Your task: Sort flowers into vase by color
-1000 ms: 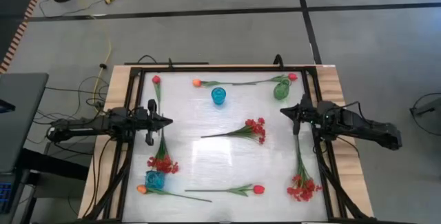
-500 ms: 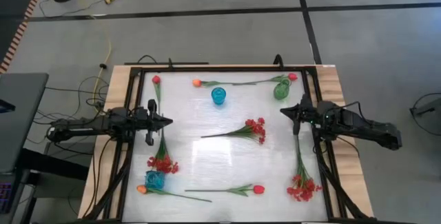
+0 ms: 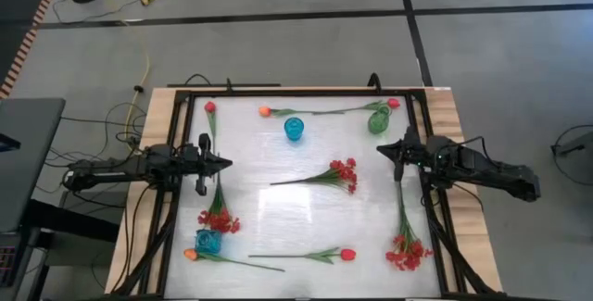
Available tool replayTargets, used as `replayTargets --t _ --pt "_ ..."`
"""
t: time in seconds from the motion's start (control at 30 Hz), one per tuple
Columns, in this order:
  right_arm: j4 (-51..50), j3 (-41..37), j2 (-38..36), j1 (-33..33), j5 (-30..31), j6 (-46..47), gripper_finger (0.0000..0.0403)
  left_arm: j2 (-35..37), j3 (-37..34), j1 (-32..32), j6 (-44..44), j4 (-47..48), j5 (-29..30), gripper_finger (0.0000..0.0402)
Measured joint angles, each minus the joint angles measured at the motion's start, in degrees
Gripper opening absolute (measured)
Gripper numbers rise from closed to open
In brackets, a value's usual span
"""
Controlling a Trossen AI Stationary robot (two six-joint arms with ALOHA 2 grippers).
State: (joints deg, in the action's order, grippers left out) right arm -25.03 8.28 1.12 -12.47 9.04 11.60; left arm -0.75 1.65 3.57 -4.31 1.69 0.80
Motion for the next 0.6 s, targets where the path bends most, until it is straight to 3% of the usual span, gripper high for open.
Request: replayTargets --t 0.37,0.47,0.6 --pt "0.01 0.01 0.0 0.0 0.0 -0.01 0.0043 0.02 0.02 0.0 -0.49 0.0 -0.13 0.0" --pt "0.0 0.0 -0.02 0.02 0.0 0.0 0.0043 0.0 0.02 -0.15 -9.95 -0.12 -1.54 0.0" --pt "0.01 0.02 -0.02 0.02 0.0 0.0 0.0043 0.0 0.0 -0.15 -27.79 -0.1 0.84 0.0"
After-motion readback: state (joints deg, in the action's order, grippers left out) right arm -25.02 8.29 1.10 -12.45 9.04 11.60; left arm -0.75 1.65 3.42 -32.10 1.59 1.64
